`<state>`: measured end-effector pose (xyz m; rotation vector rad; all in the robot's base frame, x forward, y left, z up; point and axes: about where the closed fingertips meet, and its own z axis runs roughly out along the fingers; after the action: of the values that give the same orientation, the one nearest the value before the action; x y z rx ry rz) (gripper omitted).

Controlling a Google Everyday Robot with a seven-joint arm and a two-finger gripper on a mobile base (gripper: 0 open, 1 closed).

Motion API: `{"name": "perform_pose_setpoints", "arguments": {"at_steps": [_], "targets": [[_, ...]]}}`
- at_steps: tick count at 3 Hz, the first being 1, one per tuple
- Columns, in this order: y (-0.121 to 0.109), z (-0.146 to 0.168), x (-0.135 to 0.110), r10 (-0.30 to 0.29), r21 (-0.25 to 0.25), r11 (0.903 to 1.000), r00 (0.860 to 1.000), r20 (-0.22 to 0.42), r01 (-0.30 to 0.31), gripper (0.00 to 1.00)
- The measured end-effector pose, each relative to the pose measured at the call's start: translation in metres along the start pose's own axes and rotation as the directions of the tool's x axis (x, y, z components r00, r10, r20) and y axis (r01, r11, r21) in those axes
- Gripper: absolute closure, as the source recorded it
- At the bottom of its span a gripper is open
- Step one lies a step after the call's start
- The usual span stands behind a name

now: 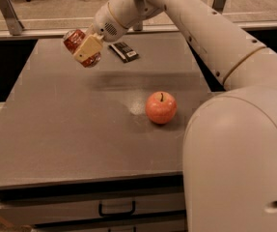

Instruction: Knock coke can over

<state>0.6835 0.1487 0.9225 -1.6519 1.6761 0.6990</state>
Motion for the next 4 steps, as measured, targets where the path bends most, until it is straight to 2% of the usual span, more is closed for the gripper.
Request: {"name": "perform_pose_setpoints", "arguments": {"at_steps": [1,2,3,4], "targets": [[0.010,0.006,0.009,0.027,-0.028,0.9992,0.999,-0.027,-0.028,1.00],[0.032,0.010,0.029,0.076,-0.064,0.9945,0.991,-0.115,-0.083,1.00],[0.055,0.008,0.053,0.137,-0.083,0.9842,0.969,-0.205,-0.156,1.00],[0.068,-0.010,0.073,0.190,-0.042,0.9767,0.937,-0.292,-0.211,1.00]]}}
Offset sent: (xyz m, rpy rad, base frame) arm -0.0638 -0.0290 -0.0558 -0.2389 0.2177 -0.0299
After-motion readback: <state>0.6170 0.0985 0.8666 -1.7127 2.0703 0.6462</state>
